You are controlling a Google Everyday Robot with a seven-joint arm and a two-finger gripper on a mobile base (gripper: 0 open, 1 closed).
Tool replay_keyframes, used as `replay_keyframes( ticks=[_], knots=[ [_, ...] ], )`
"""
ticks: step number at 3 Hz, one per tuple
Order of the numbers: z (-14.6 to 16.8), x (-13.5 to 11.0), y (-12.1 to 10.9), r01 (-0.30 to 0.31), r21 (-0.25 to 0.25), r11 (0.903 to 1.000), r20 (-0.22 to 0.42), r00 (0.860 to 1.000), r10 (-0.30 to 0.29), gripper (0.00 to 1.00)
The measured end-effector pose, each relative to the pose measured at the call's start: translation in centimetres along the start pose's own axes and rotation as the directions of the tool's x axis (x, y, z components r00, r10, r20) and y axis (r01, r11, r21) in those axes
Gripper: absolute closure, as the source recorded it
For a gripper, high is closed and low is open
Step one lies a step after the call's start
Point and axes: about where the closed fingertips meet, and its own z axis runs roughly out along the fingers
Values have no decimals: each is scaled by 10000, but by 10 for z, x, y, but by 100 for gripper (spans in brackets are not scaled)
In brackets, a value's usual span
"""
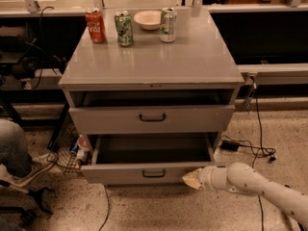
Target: Close middle drawer
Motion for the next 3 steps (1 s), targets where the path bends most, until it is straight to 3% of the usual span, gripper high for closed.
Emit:
replay_keyframes(
  ticks=[1,2,3],
  knots=[
    [2,-6,-12,136,178,9997,233,9996,-140,100],
    [12,-37,-31,664,396,9970,885,9936,-697,100],
    [13,-40,-32,730,426,9964,967,9923,-769,100]
  ],
)
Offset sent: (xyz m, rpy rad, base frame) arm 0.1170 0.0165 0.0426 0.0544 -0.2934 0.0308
